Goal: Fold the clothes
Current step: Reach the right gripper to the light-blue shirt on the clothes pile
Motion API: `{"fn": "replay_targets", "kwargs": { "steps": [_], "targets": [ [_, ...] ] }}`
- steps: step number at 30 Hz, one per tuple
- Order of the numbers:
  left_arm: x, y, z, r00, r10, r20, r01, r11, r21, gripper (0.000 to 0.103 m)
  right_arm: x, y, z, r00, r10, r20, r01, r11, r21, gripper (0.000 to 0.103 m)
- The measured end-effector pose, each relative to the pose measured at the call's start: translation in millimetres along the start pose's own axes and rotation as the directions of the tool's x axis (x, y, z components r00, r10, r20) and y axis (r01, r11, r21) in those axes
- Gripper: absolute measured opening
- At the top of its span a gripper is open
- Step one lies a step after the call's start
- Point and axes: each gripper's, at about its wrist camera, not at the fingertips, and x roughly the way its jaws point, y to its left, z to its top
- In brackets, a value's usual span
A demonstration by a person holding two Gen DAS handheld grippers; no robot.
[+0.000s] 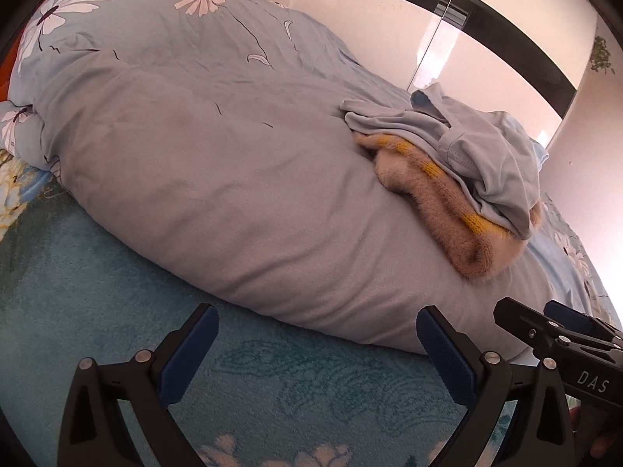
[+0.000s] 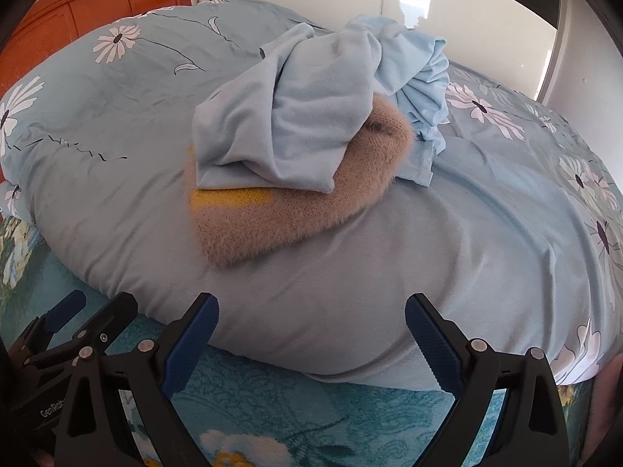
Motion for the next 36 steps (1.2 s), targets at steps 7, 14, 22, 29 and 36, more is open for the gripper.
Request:
{"fn": "replay_targets", "kwargs": {
  "steps": [7, 14, 22, 29, 36],
  "targets": [
    [11, -6, 2, 1.000, 0.001, 0.005, -0.001, 1.000, -0.005, 0.103, 4, 1, 1, 1.000, -0.005, -0.010, 0.005, 1.000, 0.001, 0.097],
    [-2, 5, -2, 1.000, -0.009, -0.005, 0.009, 1.000, -0.006, 0.103, 5, 2, 1, 1.000, -0.010, -0.011, 0.011, 1.000, 0.013, 0.097],
    [-5, 5, 4, 1.000, 0.010, -0.003, -0.010, 1.000, 0.007, 0.103, -1, 5, 9, 1.000, -0.014, 0.017, 0.015, 1.000, -0.024, 0.097],
    [-12, 29, 8, 0.999, 0.029, 0.031, -0.027, 0.997, -0.072, 0.103, -9, 28, 51, 0.992, -0.015, 0.126, 0.031, 0.992, -0.126, 0.097],
    [-8, 60, 11, 0.998, -0.062, 0.026, 0.066, 0.975, -0.211, 0.103, 20, 66, 90, 0.990, -0.035, 0.136, 0.071, 0.961, -0.266, 0.093]
  ]
}}
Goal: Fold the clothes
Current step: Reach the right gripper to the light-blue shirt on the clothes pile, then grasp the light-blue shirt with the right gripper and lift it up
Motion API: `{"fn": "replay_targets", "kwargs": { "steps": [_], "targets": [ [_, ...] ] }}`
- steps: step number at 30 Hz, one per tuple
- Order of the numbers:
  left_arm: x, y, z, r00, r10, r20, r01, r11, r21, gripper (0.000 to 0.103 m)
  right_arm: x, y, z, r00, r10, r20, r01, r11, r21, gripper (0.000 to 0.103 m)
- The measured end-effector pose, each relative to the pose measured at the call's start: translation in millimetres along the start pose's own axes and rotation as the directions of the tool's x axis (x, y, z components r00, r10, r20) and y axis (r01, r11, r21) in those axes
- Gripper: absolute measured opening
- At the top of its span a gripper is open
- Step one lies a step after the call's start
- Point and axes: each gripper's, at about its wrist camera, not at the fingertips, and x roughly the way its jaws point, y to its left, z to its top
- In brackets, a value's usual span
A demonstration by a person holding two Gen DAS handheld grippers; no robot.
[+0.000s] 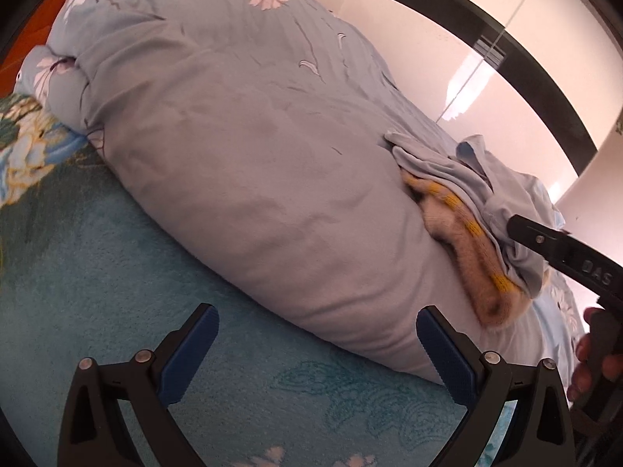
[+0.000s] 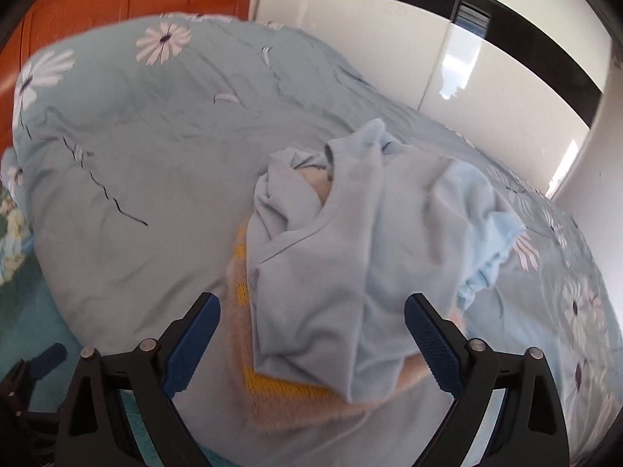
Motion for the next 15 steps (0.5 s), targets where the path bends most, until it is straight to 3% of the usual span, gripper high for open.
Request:
{"fn": "replay_targets", "kwargs": {
  "steps": [3, 6, 11, 15],
  "targets": [
    [-3, 1, -3, 0.999, 0.032, 0.033, -0.033, 0.999, 0.039, 0.103, 11, 2, 1, 0.997, -0.068, -0.027, 0.067, 0.997, -0.033, 0.074],
    [1, -3, -4, 0.999, 0.023, 0.031, -0.025, 0.998, 0.063, 0.103, 12, -12, 0, 0.997, -0.060, -0.050, 0.060, 0.998, -0.001, 0.061],
    [10, -15, -9, 0.998, 0.051, -0.022, -0.047, 0.988, 0.144, 0.103, -1, -34, 13, 0.997, -0.047, -0.061, 0.050, 0.998, 0.050, 0.013],
    [9, -36, -15, 0.996, 0.088, -0.026, -0.079, 0.966, 0.246, 0.103, -23, -52, 27, 0.995, -0.075, -0.067, 0.083, 0.989, 0.119, 0.008]
  ]
}}
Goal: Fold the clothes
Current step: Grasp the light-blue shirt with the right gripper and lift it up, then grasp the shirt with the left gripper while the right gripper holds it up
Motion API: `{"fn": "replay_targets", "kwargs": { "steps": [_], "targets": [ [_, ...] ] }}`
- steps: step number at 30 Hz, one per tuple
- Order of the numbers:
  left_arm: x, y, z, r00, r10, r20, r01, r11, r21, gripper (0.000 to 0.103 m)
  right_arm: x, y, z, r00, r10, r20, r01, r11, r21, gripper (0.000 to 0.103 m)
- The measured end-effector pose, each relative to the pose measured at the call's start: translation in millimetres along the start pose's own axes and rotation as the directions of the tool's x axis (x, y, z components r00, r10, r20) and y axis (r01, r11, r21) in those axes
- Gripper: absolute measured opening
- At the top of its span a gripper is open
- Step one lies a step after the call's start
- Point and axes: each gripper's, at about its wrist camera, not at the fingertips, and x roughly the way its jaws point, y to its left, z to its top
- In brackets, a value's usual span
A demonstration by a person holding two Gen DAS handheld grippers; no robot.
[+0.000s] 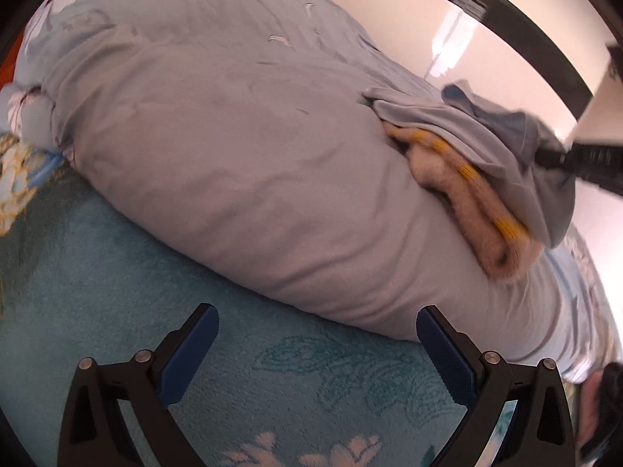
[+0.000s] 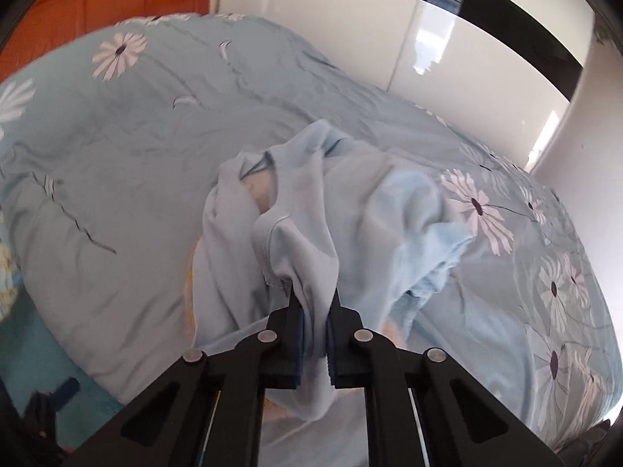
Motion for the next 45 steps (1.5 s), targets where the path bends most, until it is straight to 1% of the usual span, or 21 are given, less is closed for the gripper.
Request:
{"fn": "replay_targets", "kwargs": {
  "steps": [2, 5, 7, 9, 12, 14, 16, 19, 23, 25, 27, 29, 31, 32, 34, 35, 37, 40, 41, 44, 45],
  "targets": [
    [-4, -10, -1, 1.000, 0.020, -0.001, -0.020, 0.999, 0.027, 0.103, -17, -12, 6, 0.998, -0.066, 0.021, 0.066, 0.998, -0.011, 0.007],
    [-15, -14, 0, 0.999, 0.031, -0.036, -0.030, 0.999, 0.036, 0.103, -56, -37, 16, 0.990, -0.126, 0.067, 0.126, 0.992, 0.001, 0.006],
    [-26, -17, 1, 0.998, 0.032, -0.045, -0.030, 0.999, 0.034, 0.103, -88, -50, 22, 0.978, -0.172, 0.114, 0.173, 0.985, 0.000, 0.006],
    [-41, -16, 1, 0.999, 0.031, -0.033, -0.030, 0.999, 0.026, 0.103, -123, -65, 27, 0.965, -0.207, 0.163, 0.208, 0.978, 0.011, 0.006],
    [-65, -9, 1, 1.000, 0.004, -0.031, -0.004, 1.000, -0.014, 0.103, -163, -81, 36, 0.942, -0.252, 0.221, 0.249, 0.968, 0.040, 0.006],
    [-85, 0, -4, 0.998, -0.040, -0.040, 0.038, 0.998, -0.057, 0.103, -192, -93, 37, 0.938, -0.245, 0.246, 0.237, 0.969, 0.065, 0.006],
    [-110, 6, -12, 0.997, -0.073, -0.029, 0.070, 0.994, -0.086, 0.103, -223, -101, 36, 0.932, -0.244, 0.269, 0.230, 0.970, 0.080, 0.006],
    [-139, 7, -15, 0.996, -0.087, -0.007, 0.086, 0.992, -0.088, 0.103, -263, -101, 32, 0.927, -0.235, 0.292, 0.230, 0.972, 0.053, 0.006],
    [-183, -13, -8, 0.992, -0.117, 0.044, 0.117, 0.993, -0.015, 0.103, -314, -104, 18, 0.927, -0.205, 0.313, 0.216, 0.976, -0.002, 0.006],
    [-198, -30, 1, 0.988, -0.136, 0.076, 0.133, 0.990, 0.054, 0.103, -335, -106, 11, 0.932, -0.178, 0.315, 0.189, 0.982, -0.004, 0.006],
    [-209, -52, 12, 0.983, -0.165, 0.077, 0.154, 0.980, 0.126, 0.103, -356, -106, 4, 0.931, -0.165, 0.325, 0.177, 0.984, -0.007, 0.006],
    [-224, -73, 21, 0.979, -0.187, 0.087, 0.167, 0.966, 0.198, 0.103, -373, -107, -3, 0.931, -0.157, 0.329, 0.171, 0.985, -0.015, 0.006],
    [-240, -93, 26, 0.968, -0.232, 0.099, 0.201, 0.946, 0.253, 0.103, -386, -109, -12, 0.938, -0.132, 0.320, 0.146, 0.989, -0.021, 0.006],
    [-249, -102, 28, 0.961, -0.257, 0.104, 0.220, 0.934, 0.281, 0.103, -391, -110, -16, 0.943, -0.115, 0.313, 0.129, 0.991, -0.025, 0.006],
    [-259, -119, 28, 0.947, -0.307, 0.092, 0.260, 0.903, 0.341, 0.103, -398, -111, -26, 0.943, -0.116, 0.311, 0.131, 0.991, -0.027, 0.006],
    [-262, -130, 23, 0.941, -0.331, 0.070, 0.281, 0.880, 0.383, 0.103, -402, -112, -31, 0.944, -0.117, 0.310, 0.132, 0.991, -0.027, 0.006],
    [-262, -146, 9, 0.937, -0.348, 0.018, 0.303, 0.841, 0.448, 0.103, -410, -116, -42, 0.947, -0.111, 0.301, 0.119, 0.993, -0.009, 0.006],
    [-262, -166, -12, 0.944, -0.330, -0.016, 0.291, 0.806, 0.516, 0.103, -419, -121, -55, 0.952, -0.096, 0.291, 0.102, 0.995, -0.005, 0.006],
    [-261, -172, -17, 0.942, -0.334, -0.031, 0.299, 0.795, 0.528, 0.103, -421, -123, -60, 0.952, -0.096, 0.290, 0.101, 0.995, -0.003, 0.006],
    [-260, -190, -35, 0.921, -0.381, -0.083, 0.360, 0.750, 0.554, 0.103, -427, -135, -70, 0.955, -0.077, 0.287, 0.073, 0.997, 0.025, 0.006],
    [-259, -198, -39, 0.917, -0.385, -0.100, 0.371, 0.737, 0.564, 0.103, -429, -140, -74, 0.955, -0.074, 0.286, 0.067, 0.997, 0.032, 0.006]
  ]
}}
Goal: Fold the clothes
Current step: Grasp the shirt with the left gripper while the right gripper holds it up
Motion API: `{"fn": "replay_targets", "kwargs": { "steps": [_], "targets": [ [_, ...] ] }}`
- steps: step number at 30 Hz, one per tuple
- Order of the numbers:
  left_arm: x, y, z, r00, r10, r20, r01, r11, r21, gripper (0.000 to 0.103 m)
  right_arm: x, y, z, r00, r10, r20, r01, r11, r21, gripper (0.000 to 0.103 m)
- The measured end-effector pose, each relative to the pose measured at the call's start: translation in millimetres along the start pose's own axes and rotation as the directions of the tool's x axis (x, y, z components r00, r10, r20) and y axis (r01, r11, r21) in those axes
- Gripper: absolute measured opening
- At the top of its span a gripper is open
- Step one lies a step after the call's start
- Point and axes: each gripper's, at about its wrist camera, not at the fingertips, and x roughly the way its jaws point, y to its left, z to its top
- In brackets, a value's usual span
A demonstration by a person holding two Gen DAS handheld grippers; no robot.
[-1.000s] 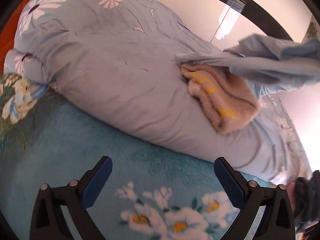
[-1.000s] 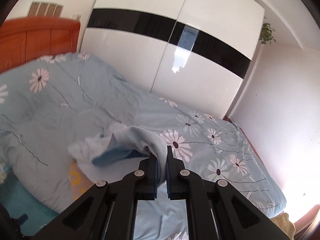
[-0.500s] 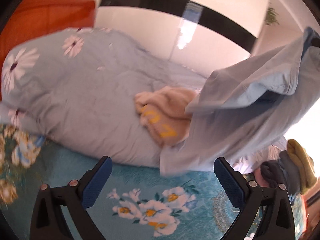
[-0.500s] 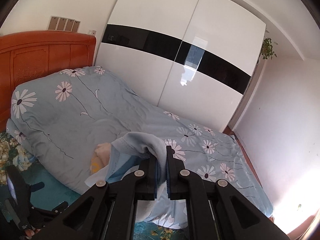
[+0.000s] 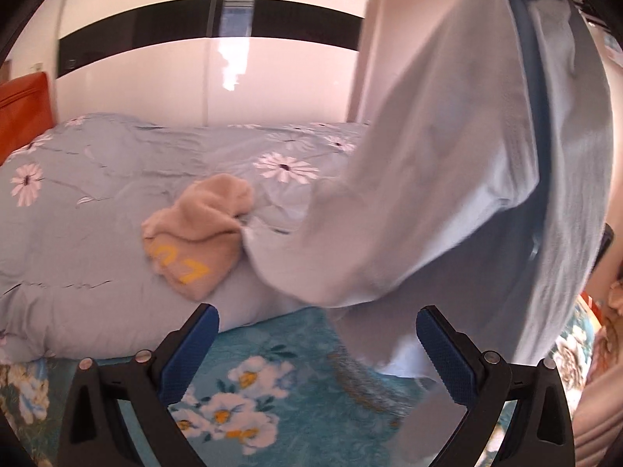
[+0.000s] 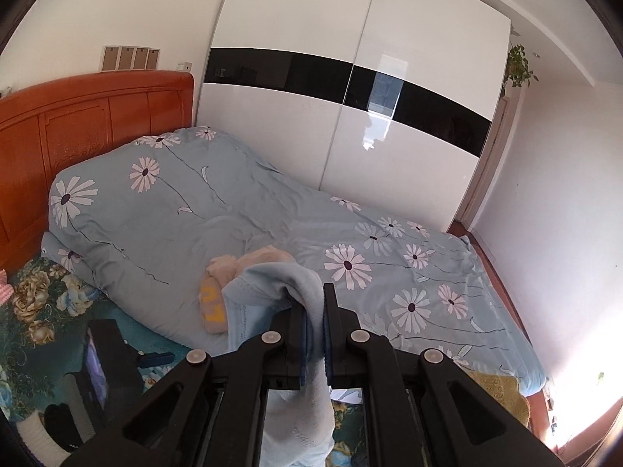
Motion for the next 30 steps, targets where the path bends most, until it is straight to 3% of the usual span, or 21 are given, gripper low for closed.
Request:
{"fn": "replay_targets", "kwargs": {
  "steps": [2, 5, 7, 11, 13, 14, 17, 22, 27, 30],
  "targets": [
    [11, -13, 3, 1.000, 0.007, -0.024, -0.006, 1.000, 0.023, 0.102, -5, -5, -4, 1.000, -0.003, 0.002, 0.003, 1.000, 0.005, 0.006],
    [20, -24, 10, 0.999, 0.010, -0.042, -0.008, 0.999, 0.048, 0.089, -12, -18, -11, 1.000, -0.008, 0.004, 0.008, 1.000, 0.010, 0.006],
    [24, -26, 15, 0.998, 0.010, -0.058, -0.007, 0.999, 0.045, 0.070, -16, -30, -15, 1.000, -0.007, 0.005, 0.006, 1.000, 0.027, 0.006],
    [28, -26, 25, 0.997, 0.002, -0.079, -0.001, 1.000, 0.017, 0.042, -23, -49, -21, 1.000, -0.010, 0.010, 0.009, 0.999, 0.048, 0.006],
    [29, -30, 29, 0.997, 0.009, -0.082, -0.008, 1.000, 0.015, 0.010, -27, -55, -23, 1.000, -0.015, 0.012, 0.014, 0.999, 0.050, 0.006],
    [28, -32, 31, 0.997, 0.012, -0.080, -0.011, 1.000, 0.011, 0.004, -29, -58, -24, 1.000, -0.018, 0.012, 0.018, 0.998, 0.053, 0.006],
    [20, -38, 39, 0.998, 0.030, -0.053, -0.030, 1.000, -0.005, 0.002, -33, -73, -29, 0.999, -0.035, 0.009, 0.034, 0.997, 0.073, 0.006],
    [-9, -19, 61, 0.988, 0.147, 0.037, -0.143, 0.986, -0.089, 0.002, -38, -94, -34, 0.999, -0.043, -0.003, 0.043, 0.991, 0.125, 0.006],
    [-68, 9, 90, 0.958, 0.259, 0.123, -0.241, 0.959, -0.146, 0.002, -41, -99, -29, 1.000, 0.000, 0.008, -0.001, 0.990, 0.145, 0.007],
    [-115, 23, 102, 0.925, 0.335, 0.182, -0.308, 0.938, -0.161, 0.002, -46, -92, -20, 0.999, 0.044, 0.029, -0.048, 0.989, 0.143, 0.007]
  ]
}}
